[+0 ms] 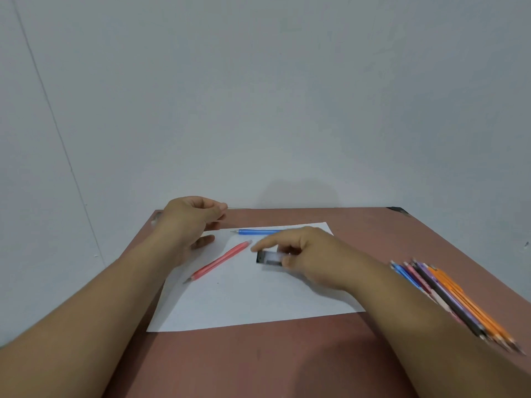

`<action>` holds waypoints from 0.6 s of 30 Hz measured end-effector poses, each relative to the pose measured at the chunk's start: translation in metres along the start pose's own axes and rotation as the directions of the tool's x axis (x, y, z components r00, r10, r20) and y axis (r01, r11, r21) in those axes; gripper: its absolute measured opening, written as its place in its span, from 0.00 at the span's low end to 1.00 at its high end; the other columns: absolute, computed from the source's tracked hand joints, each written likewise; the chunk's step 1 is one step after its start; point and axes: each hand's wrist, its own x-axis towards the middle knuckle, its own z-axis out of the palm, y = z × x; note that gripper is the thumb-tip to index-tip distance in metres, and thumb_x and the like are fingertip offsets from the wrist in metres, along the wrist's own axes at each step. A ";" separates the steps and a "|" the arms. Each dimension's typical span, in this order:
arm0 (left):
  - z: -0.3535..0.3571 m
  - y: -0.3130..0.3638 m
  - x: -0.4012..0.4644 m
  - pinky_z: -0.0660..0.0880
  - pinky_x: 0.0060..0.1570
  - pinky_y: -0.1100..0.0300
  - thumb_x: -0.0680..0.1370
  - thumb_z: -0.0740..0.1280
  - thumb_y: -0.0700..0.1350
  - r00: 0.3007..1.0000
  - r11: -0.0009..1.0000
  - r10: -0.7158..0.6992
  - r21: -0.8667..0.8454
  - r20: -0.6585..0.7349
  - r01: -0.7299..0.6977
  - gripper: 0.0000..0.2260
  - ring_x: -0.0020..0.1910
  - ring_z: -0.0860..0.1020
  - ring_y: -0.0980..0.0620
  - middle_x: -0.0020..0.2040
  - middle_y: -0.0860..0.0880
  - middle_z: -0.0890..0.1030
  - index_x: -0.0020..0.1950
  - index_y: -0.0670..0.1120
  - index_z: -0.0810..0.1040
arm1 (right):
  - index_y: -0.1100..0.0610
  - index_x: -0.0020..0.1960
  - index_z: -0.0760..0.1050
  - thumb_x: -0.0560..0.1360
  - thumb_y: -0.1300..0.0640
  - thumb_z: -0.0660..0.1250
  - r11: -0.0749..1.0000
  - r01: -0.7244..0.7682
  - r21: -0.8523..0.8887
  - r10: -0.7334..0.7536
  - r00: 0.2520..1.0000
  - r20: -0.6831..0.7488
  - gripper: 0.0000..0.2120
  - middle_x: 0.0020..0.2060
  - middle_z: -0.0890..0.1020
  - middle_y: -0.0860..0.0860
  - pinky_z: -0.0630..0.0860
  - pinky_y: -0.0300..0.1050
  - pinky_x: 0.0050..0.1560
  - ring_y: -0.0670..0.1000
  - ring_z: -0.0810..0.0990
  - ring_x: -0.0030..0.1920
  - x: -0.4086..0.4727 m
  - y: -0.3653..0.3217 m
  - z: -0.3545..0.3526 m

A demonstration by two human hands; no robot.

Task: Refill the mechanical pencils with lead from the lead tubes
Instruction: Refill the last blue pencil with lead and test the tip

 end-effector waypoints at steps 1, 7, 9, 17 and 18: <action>0.000 0.001 0.000 0.83 0.53 0.47 0.77 0.74 0.46 1.000 1.000 0.003 0.017 0.002 -0.003 0.04 0.50 0.84 0.49 0.44 0.49 0.87 0.47 0.46 0.85 | 0.31 0.55 0.80 0.80 0.62 0.63 0.999 -0.019 -0.047 0.021 0.999 0.034 0.24 0.48 0.79 0.40 0.72 0.36 0.44 0.44 0.74 0.41 -0.001 0.000 0.000; 0.010 -0.002 -0.011 0.78 0.43 0.56 0.76 0.75 0.48 0.972 0.937 0.226 0.258 0.068 -0.236 0.05 0.40 0.81 0.55 0.39 0.52 0.86 0.43 0.49 0.85 | 0.37 0.55 0.83 0.70 0.38 0.65 0.987 -0.070 -0.145 0.072 0.997 0.007 0.16 0.47 0.81 0.39 0.74 0.38 0.48 0.41 0.77 0.43 -0.004 -0.003 -0.004; 0.014 -0.002 -0.014 0.75 0.41 0.60 0.75 0.76 0.49 0.953 0.921 0.285 0.247 0.102 -0.302 0.05 0.36 0.79 0.57 0.38 0.50 0.85 0.41 0.49 0.85 | 0.42 0.47 0.83 0.72 0.42 0.67 0.985 -0.058 -0.163 0.024 0.978 -0.207 0.09 0.43 0.80 0.39 0.76 0.42 0.46 0.40 0.77 0.41 0.002 0.004 -0.004; 0.026 0.002 -0.033 0.74 0.37 0.71 0.74 0.77 0.47 0.858 0.830 0.458 0.234 0.232 -0.506 0.04 0.36 0.80 0.62 0.38 0.57 0.85 0.40 0.54 0.86 | 0.46 0.54 0.84 0.77 0.51 0.72 0.953 0.107 -0.284 -0.247 0.818 -0.520 0.07 0.43 0.77 0.41 0.76 0.41 0.44 0.39 0.75 0.40 0.014 0.014 0.002; 0.027 0.002 -0.034 0.75 0.37 0.70 0.74 0.77 0.47 0.850 0.824 0.466 0.232 0.245 -0.518 0.04 0.36 0.81 0.61 0.38 0.57 0.85 0.40 0.54 0.86 | 0.46 0.52 0.85 0.77 0.51 0.72 0.947 0.114 -0.299 -0.265 0.806 -0.530 0.05 0.43 0.78 0.42 0.77 0.42 0.44 0.41 0.76 0.41 0.014 0.014 0.004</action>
